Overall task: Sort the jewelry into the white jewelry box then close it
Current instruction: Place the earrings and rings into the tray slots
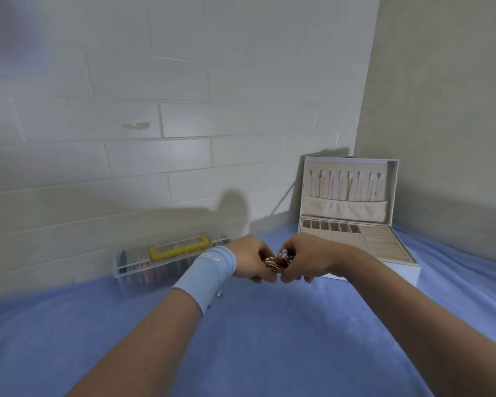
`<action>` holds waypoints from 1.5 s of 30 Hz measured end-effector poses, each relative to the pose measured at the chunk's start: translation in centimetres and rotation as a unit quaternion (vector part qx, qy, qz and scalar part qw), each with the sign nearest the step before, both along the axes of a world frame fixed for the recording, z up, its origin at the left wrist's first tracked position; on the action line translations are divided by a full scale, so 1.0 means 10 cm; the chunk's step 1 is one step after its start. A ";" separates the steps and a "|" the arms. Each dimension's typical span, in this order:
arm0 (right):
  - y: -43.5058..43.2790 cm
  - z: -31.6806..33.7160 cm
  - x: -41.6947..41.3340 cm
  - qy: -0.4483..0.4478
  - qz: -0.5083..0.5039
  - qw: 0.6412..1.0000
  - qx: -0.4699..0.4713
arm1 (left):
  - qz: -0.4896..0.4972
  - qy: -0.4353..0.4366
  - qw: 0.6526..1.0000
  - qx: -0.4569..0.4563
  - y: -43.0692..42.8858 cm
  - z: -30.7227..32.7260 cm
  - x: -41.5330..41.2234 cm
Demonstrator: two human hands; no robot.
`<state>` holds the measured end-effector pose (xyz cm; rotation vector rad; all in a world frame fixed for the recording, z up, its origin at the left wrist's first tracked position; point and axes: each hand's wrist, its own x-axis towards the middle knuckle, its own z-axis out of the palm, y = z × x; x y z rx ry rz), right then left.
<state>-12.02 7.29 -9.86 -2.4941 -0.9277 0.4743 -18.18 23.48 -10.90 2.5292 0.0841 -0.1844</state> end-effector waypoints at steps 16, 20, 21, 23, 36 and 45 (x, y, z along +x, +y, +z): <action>-0.11 0.21 -0.05 -0.112 0.029 0.990 -0.076 | -0.034 -0.020 0.999 0.037 0.12 0.13 -0.13; 0.45 0.05 -0.25 -0.080 0.099 0.991 -0.041 | 0.006 0.039 0.983 0.179 0.48 0.15 -0.49; 0.58 -0.02 -0.30 -0.067 0.114 0.990 -0.041 | 0.014 0.054 0.972 0.227 0.54 0.13 -0.58; 0.81 -0.15 -0.38 -0.080 0.140 0.985 -0.056 | 0.032 0.087 0.956 0.277 0.63 0.07 -0.72; 1.12 -0.48 -0.45 -0.081 0.140 0.987 -0.020 | 0.057 0.134 0.976 0.159 0.73 -0.19 -0.84; 0.81 -0.22 -0.21 -0.110 0.090 0.989 -0.043 | 0.077 0.081 0.994 0.001 0.76 -0.25 -0.80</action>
